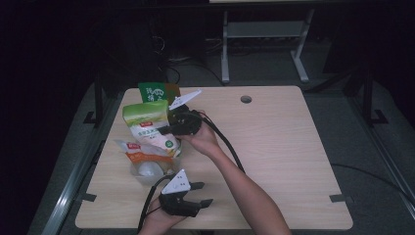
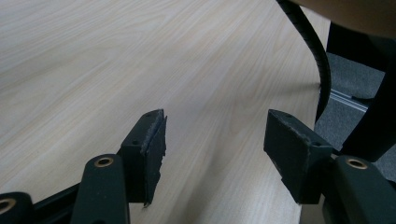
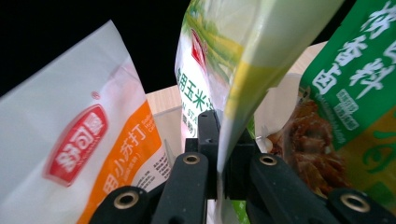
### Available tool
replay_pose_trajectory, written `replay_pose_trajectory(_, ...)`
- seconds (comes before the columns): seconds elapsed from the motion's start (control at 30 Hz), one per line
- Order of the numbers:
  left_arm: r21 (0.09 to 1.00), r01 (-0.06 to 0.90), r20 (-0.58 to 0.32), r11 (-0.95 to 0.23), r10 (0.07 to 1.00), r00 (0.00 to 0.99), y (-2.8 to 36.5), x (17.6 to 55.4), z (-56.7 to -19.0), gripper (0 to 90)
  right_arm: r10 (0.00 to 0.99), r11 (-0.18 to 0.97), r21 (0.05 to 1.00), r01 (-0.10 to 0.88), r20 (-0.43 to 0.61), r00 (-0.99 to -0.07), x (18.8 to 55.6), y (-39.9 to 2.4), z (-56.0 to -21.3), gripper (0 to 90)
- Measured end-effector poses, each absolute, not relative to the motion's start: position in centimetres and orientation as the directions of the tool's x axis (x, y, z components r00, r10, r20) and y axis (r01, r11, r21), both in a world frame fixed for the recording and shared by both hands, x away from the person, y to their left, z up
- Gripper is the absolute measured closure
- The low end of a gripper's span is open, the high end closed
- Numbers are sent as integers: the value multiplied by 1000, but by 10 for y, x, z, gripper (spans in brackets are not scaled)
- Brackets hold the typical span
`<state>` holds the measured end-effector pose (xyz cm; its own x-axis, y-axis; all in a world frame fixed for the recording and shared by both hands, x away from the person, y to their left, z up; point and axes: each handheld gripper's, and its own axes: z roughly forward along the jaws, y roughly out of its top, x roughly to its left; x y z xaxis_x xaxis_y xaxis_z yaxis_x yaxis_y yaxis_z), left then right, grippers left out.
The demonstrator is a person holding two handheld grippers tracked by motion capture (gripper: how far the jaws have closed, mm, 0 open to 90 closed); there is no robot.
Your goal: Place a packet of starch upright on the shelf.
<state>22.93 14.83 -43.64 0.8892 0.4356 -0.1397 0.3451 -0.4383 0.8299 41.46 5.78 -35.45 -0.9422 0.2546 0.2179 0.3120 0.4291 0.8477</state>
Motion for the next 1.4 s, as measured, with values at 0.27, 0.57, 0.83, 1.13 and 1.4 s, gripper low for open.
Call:
replay_pose_trajectory(0.27,832,340,-136,-439,433,891,149,229,-436,386,249,420,850,317,228,-941,416,65,-379,876)
replay_pose_trajectory(0.57,830,339,-135,-443,431,892,148,229,-436,387,246,412,852,324,238,-940,414,55,-399,867)
replay_pose_trajectory(0.83,825,340,-132,-452,431,893,147,230,-437,386,240,438,840,320,234,-942,412,49,-402,866)
replay_pose_trajectory(1.13,824,333,-122,-458,431,894,147,234,-437,376,257,447,827,342,247,-934,415,48,-400,813)
replay_pose_trajectory(1.4,828,339,-127,-446,440,889,145,236,-436,361,270,429,829,358,260,-927,417,37,-393,741)
